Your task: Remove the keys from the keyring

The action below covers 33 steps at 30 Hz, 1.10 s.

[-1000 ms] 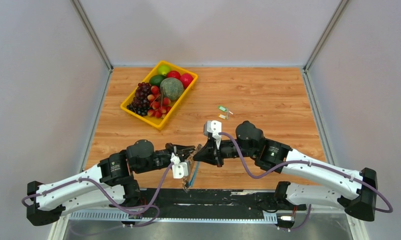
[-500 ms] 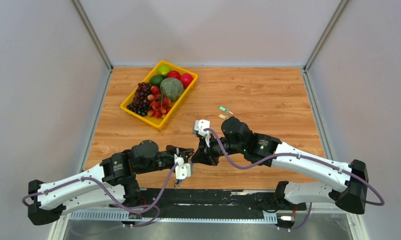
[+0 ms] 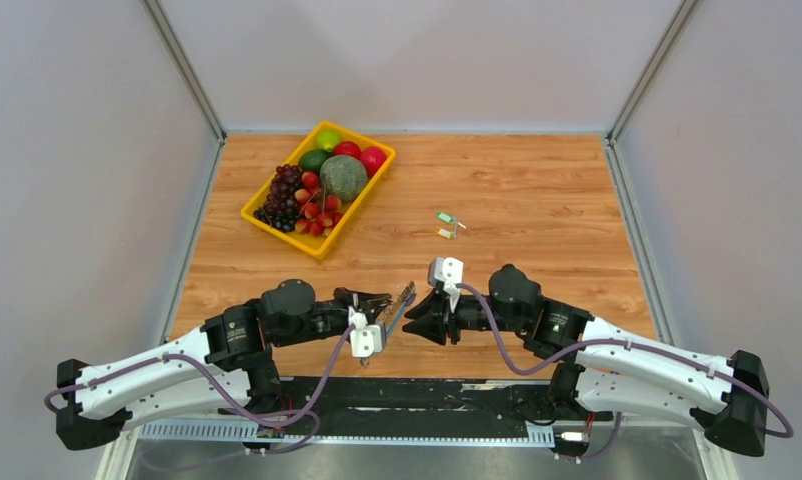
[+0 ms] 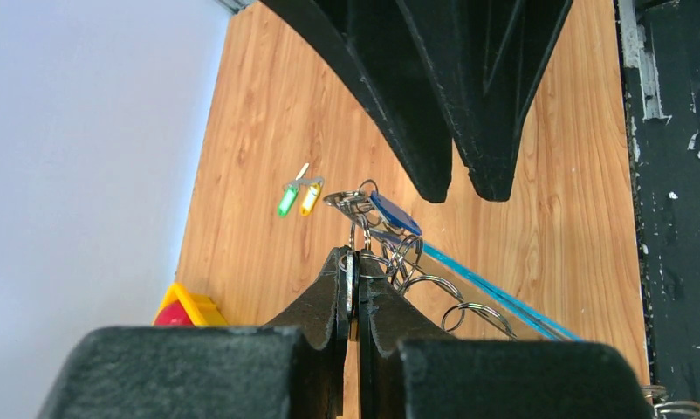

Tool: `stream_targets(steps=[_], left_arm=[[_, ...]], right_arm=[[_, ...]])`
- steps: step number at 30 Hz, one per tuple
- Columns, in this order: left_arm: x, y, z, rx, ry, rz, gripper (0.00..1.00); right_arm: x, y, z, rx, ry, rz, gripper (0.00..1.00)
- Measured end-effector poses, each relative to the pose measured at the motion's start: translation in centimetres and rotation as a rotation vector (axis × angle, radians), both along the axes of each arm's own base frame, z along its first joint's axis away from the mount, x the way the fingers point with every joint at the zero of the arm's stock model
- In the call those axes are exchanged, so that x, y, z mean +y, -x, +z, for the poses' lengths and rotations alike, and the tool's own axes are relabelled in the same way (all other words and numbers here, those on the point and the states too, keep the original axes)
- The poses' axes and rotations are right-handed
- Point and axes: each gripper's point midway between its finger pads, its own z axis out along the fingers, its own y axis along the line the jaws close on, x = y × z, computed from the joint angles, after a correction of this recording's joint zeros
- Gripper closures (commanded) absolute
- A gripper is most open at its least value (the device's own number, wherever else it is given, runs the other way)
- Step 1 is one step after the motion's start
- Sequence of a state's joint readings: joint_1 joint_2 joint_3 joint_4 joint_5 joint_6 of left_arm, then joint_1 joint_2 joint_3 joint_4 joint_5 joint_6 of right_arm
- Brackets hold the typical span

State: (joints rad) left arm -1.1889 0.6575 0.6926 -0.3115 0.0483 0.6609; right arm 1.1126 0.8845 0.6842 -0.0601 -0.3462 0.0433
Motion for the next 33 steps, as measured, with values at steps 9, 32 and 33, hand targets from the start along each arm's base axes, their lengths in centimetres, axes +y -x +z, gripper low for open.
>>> stream_targets(steps=[9,32,33], left_arm=[[0.0,0.0,0.1,-0.001,0.004,-0.001,1.00],[0.0,0.1,0.1,-0.001,0.005,-0.004,1.00],[0.0,0.1,0.1,-0.001,0.005,-0.004,1.00]], right_arm=[[-1.2,-0.2,-0.7,-0.132,-0.184,-0.031,0.68],[1.0,-0.9,1.1,-0.280,-0.329,-0.012,0.72],[1.1,-0.9,1.2,-0.282,-0.330,-0.009,0.72]])
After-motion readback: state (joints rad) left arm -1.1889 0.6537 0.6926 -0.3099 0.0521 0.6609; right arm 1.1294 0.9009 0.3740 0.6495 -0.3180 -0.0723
